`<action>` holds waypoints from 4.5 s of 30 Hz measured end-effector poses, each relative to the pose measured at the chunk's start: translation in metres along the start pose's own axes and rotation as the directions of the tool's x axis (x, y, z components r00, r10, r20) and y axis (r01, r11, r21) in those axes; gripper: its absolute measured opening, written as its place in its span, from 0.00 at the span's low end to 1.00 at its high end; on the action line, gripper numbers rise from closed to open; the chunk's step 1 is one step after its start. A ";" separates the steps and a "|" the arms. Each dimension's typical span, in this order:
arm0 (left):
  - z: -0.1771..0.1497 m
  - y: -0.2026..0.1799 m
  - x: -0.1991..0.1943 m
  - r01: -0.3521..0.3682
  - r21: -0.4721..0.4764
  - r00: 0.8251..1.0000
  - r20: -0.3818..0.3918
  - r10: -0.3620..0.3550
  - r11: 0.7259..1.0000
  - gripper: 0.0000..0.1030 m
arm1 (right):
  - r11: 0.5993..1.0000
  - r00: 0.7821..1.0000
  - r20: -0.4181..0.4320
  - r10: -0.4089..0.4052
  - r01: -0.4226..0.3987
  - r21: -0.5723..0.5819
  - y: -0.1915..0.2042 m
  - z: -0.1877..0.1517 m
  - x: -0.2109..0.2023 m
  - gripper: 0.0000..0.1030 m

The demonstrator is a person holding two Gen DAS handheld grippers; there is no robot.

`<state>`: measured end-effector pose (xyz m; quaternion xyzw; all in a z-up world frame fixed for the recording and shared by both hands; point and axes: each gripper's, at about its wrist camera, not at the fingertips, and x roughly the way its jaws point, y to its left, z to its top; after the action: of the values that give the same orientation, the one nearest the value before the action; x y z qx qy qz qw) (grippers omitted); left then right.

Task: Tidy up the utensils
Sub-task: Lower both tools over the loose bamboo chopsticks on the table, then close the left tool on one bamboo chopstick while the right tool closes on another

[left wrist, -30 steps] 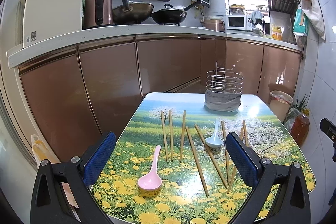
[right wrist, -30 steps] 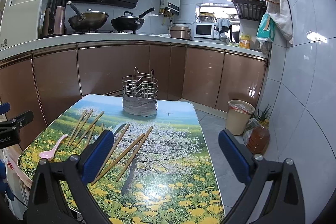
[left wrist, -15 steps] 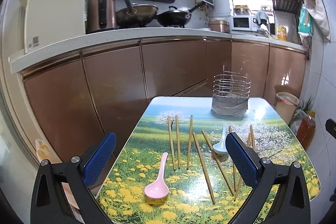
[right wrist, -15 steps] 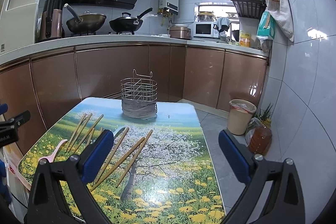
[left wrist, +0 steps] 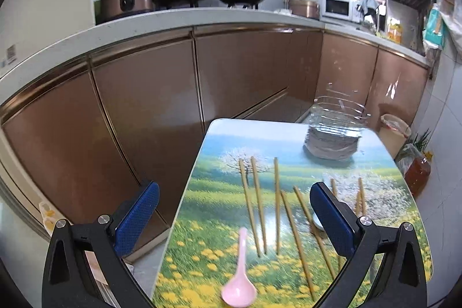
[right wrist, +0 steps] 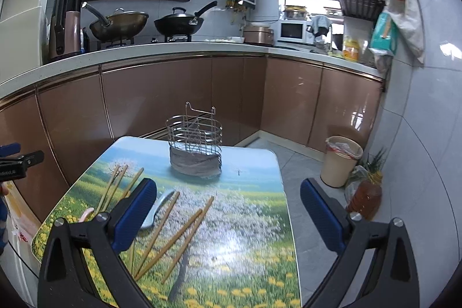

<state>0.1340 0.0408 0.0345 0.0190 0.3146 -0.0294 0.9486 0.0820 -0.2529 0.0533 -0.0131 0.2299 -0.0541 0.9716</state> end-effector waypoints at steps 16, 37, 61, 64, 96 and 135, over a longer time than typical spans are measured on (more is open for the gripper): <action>0.047 -0.006 0.135 0.184 -0.052 0.919 -0.344 -0.191 0.982 0.55 | 0.988 0.968 -0.202 0.152 -0.149 0.032 0.008 0.041 0.100 0.95; 0.036 -0.033 0.258 0.229 -0.074 0.759 -0.610 -0.226 0.971 0.33 | 0.873 0.637 -0.602 0.481 -0.283 0.397 0.020 -0.049 0.237 0.41; 0.023 -0.028 0.283 0.239 -0.113 0.722 -0.643 -0.254 0.965 0.32 | 0.876 0.521 -0.709 0.476 -0.207 0.436 0.048 -0.099 0.262 0.39; 0.023 -0.029 0.284 0.239 -0.112 0.722 -0.644 -0.254 0.965 0.32 | 0.879 0.518 -0.713 0.472 -0.211 0.429 0.051 -0.100 0.265 0.39; 0.022 -0.033 0.308 0.154 -0.080 0.720 -0.673 -0.167 0.985 0.28 | 0.940 0.572 -0.746 0.342 -0.223 0.259 0.086 -0.101 0.272 0.07; 0.013 -0.050 0.326 0.195 -0.037 0.638 -0.754 -0.156 0.980 0.09 | 0.951 0.485 -0.848 0.214 -0.300 0.069 0.122 -0.078 0.320 0.07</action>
<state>0.3996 -0.0240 -0.1513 0.0214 0.6786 -0.1180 0.7246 0.3431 -0.1670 -0.1649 0.0062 0.6733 0.1025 0.7322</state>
